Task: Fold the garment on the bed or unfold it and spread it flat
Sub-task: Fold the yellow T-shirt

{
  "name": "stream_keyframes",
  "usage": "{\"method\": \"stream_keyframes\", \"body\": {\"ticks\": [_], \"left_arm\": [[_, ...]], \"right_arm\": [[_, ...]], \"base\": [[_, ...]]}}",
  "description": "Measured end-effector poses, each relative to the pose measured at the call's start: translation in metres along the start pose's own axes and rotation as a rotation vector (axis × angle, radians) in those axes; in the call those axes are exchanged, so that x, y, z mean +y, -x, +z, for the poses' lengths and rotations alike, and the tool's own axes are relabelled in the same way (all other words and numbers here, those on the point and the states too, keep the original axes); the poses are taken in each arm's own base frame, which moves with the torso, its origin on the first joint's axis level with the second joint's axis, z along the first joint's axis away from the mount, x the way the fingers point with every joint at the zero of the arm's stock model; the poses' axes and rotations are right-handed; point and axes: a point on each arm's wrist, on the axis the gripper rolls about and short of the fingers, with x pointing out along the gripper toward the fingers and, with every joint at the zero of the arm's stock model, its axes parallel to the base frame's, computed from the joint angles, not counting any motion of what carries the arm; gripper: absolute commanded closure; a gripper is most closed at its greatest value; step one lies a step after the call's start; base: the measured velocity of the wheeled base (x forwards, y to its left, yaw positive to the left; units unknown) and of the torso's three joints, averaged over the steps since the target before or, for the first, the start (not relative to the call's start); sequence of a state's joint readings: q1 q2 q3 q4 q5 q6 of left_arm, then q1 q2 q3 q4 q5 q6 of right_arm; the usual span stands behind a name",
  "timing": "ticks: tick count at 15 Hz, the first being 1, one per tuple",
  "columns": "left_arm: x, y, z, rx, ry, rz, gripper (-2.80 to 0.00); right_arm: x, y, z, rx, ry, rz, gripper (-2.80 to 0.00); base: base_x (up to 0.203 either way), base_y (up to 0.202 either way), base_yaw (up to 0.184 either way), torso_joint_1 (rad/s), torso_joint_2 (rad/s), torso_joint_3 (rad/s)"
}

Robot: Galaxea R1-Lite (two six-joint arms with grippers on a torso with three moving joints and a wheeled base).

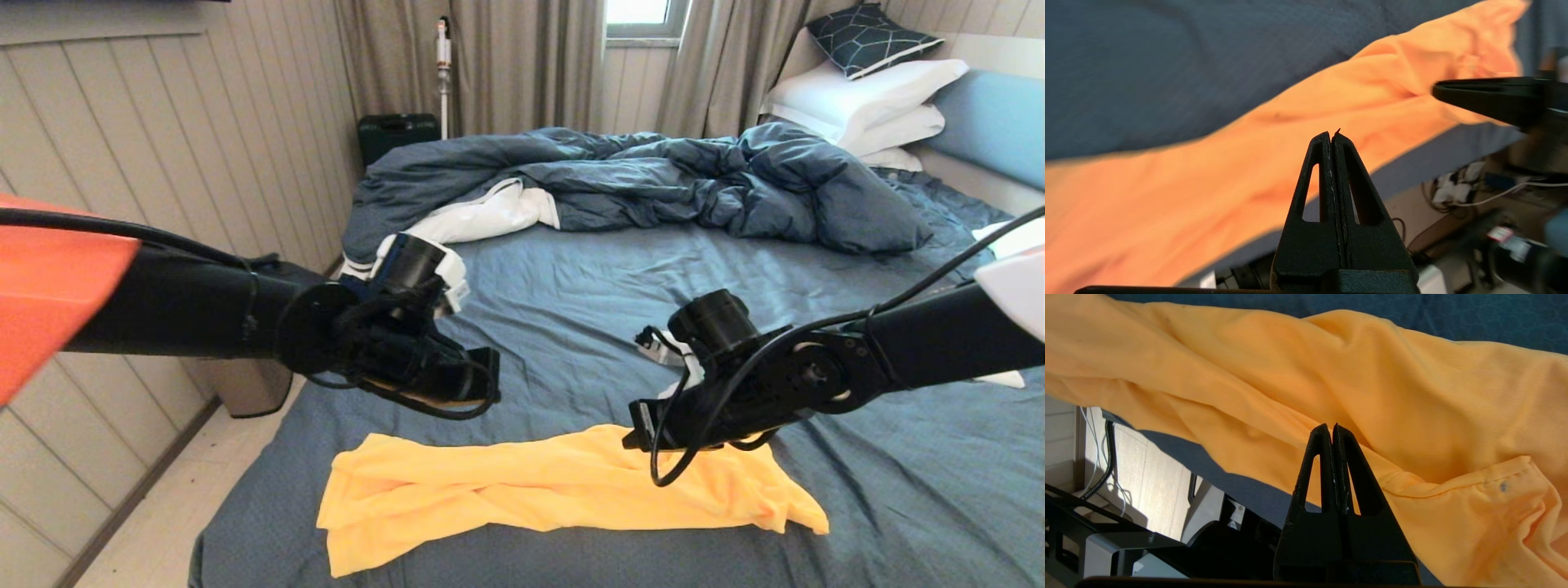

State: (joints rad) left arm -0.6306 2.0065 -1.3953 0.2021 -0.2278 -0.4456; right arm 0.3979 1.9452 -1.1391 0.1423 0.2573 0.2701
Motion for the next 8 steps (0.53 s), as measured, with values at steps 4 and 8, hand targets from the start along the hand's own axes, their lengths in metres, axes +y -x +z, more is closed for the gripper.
{"method": "stream_keyframes", "body": {"ticks": [4, 8], "left_arm": [[-0.004, -0.057, 0.001, 0.049, -0.014, 0.013, 0.0], [-0.008, -0.099, -0.007, 0.094, -0.032, 0.018, 0.0]], "right_arm": [[-0.017, 0.004, 0.004, -0.017, -0.047, -0.024, 0.0], [-0.023, 0.007, 0.005, -0.025, -0.064, -0.034, 0.0]], "base": [[0.0, 0.0, 0.0, 0.0, 0.0, 0.0], [0.0, 0.0, 0.0, 0.0, 0.0, 0.0]]}}
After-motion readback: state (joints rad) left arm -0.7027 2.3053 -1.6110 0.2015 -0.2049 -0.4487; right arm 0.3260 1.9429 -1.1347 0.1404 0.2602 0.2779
